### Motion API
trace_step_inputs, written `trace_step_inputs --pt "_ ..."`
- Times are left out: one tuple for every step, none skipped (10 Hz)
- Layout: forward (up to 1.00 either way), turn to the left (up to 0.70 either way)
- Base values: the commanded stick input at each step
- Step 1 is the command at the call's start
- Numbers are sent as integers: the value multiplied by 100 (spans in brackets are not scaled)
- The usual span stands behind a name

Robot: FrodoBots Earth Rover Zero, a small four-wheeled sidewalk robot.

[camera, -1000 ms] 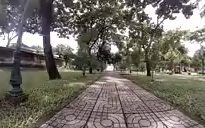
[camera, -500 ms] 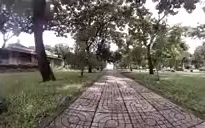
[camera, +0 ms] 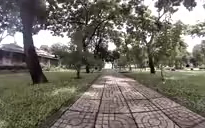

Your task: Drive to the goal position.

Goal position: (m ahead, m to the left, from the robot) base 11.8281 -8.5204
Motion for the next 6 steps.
trace_step_inputs --pt "100 0" --pt "100 0" --pt "100 0" --pt "100 -15" --pt "100 -18" --pt "100 -2"
